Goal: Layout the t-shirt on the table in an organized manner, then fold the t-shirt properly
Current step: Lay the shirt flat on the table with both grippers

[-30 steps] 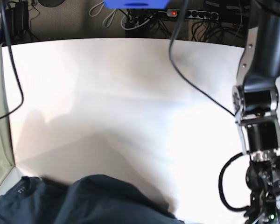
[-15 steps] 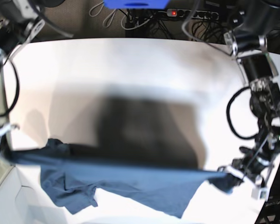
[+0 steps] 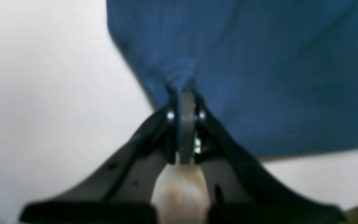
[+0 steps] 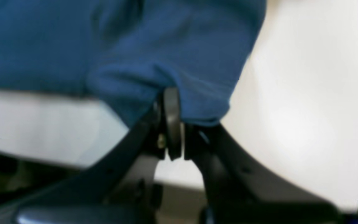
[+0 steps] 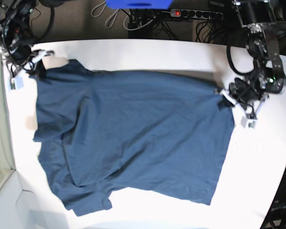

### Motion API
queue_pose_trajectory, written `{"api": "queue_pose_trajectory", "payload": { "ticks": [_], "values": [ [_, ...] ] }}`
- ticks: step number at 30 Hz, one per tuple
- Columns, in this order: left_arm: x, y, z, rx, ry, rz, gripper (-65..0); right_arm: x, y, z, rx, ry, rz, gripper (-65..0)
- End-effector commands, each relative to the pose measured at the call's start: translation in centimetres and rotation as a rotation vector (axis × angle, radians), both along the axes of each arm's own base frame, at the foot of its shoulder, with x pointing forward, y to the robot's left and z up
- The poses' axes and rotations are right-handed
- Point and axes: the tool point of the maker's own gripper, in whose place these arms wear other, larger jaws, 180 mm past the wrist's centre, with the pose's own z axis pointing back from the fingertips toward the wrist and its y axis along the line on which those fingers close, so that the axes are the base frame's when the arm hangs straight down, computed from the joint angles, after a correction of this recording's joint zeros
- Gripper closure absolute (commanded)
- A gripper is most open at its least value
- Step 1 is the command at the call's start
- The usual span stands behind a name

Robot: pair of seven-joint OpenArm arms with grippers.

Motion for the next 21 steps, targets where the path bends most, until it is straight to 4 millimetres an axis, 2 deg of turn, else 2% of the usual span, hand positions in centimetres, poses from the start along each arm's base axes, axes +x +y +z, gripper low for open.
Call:
{"api": "queue_pose_trajectory", "payload": {
  "ticks": [1, 6, 9, 16, 19, 21],
  "values": [
    [0.2, 0.3, 0.7, 0.004, -0.027, 0.0, 0.0, 0.3, -0.2, 1.0, -0.009, -0.04, 0.008, 0.0],
    [-3.3, 0.2, -1.7, 0.006, 0.09, -0.006, -0.9, -2.7, -0.9, -0.4, -0.039, 0.06, 0.029, 0.0],
    [-4.7, 0.2, -2.5, 0.009, 0.15, -0.01, -6.9, -4.1, -0.6, -1.3, -0.054, 0.132, 0.077, -0.2],
    [-5.6, 0.3, -3.0, 0.012, 0.177, -0.01, -18.7, -5.8, -0.5, -1.9, -0.071, 0.194, 0.116, -20.2],
    [-5.9, 0.7, -2.8, 0.018, 0.171, 0.0, -21.1, -6.4, -0.4, -1.6, -0.081, 0.199, 0.122, -23.6],
    [-6.2, 1.7, -1.5, 0.037, 0.131, 0.028, -22.6, -6.6, -0.5, -1.6, -0.083, 0.201, 0.118, -23.5]
  ]
}}
